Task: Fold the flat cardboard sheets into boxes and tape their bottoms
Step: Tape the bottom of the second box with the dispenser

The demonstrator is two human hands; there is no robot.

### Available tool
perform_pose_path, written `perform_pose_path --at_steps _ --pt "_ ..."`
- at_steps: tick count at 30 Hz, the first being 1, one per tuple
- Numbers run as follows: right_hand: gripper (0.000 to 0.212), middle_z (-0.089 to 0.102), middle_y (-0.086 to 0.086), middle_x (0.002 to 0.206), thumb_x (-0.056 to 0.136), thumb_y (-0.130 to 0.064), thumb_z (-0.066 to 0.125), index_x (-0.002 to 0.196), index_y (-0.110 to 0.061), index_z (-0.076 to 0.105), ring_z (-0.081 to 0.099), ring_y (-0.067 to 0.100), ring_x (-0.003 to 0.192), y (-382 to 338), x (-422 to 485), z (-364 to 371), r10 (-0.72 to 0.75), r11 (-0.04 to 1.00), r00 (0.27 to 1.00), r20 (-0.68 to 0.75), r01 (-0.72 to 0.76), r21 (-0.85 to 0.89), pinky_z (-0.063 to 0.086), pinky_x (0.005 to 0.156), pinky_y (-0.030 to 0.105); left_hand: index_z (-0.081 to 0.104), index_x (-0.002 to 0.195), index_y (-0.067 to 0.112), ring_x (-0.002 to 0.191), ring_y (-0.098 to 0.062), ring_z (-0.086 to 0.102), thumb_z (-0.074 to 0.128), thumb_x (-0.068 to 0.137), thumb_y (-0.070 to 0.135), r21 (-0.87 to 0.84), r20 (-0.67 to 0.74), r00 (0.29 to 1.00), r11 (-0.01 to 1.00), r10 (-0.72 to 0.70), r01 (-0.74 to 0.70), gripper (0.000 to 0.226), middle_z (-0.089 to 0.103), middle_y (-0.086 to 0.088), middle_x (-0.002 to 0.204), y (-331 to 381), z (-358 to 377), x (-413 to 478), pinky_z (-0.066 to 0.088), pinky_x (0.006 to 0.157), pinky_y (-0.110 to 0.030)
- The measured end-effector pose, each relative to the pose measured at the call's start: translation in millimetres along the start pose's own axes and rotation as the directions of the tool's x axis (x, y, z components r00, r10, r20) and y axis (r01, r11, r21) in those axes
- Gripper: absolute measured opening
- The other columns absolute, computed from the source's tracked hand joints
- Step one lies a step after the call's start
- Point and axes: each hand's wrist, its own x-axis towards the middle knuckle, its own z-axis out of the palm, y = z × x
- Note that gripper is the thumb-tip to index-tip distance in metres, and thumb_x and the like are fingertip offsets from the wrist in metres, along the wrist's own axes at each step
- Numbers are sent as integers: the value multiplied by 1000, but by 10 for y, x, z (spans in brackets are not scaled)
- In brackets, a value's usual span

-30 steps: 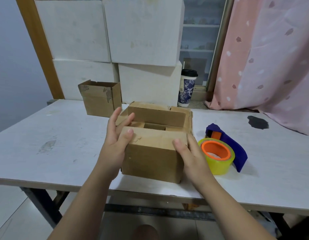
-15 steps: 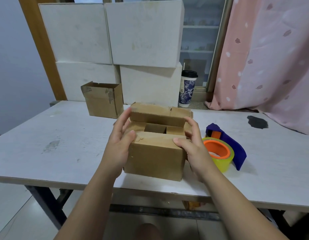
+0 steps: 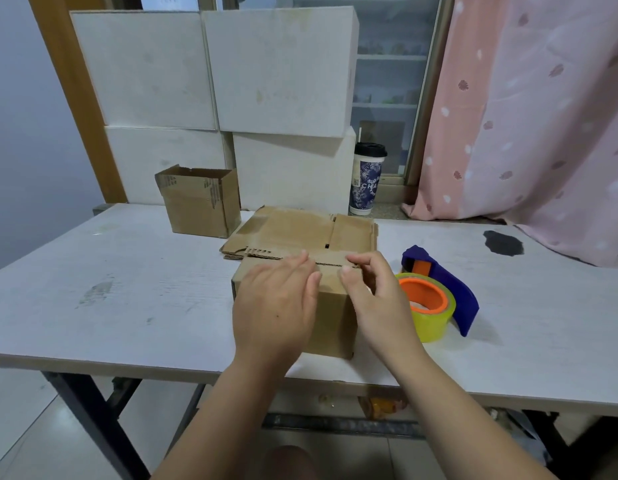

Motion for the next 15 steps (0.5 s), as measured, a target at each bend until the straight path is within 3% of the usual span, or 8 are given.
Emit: perform_pose_path --at_steps 3,5,7,9,11,13,15 --pt "20 60 -27 103 94 -45 51 110 -35 58 54 -7 101 -3 101 -217 -41 991 999 -1 40 -131 41 81 11 73 101 10 98 -19 67 41 94 23 -9 0 1000 1000 -13 13 36 72 -3 104 -15 17 -2 48 87 -36" --pt "22 60 -21 105 94 -42 53 113 -33 58 55 2 102 44 234 -441 -51 956 994 -95 21 -294 41 81 20 73 101 11 98 -18 66 40 95 23 -6 -2 1000 1000 -22 22 36 71 -2 104 -12 24 -2 47 88 -35" --pt "27 57 -3 117 91 -37 56 117 -31 58 50 19 113 141 417 -712 -17 830 985 -169 -81 -552 39 84 32 74 99 10 97 -19 67 39 95 24 -6 -23 999 999 -34 34 37 72 -3 103 -2 39 -4 47 88 -36" --pt "43 48 6 131 86 -38 60 128 -31 51 43 29 122 226 580 -974 147 645 972 -186 -237 -727 40 88 39 74 98 10 97 -19 67 39 95 24 3 -38 998 999 -44 44 38 72 -3 102 17 58 6 47 88 -35" --pt "64 43 9 139 81 -43 65 139 -29 42 44 31 124 294 681 -1166 373 522 917 -146 -337 -783 41 90 39 74 99 10 97 -19 67 39 95 25 26 -41 998 999 -44 45 37 72 -4 103 51 100 20 46 88 -35" --pt "72 49 8 138 80 -45 70 141 -20 42 51 28 116 347 725 -1252 542 525 838 -67 -399 -752 46 84 36 73 100 11 98 -18 66 39 95 25 39 -31 999 998 -41 43 37 71 -4 104 100 151 43 44 89 -33" --pt "57 62 10 118 80 -45 72 124 -11 59 58 24 91 390 723 -1266 627 603 779 20 -468 -646 48 70 33 73 100 11 100 -18 66 38 96 26 46 -19 999 998 -49 50 39 71 -4 105 149 204 66 44 90 -33"
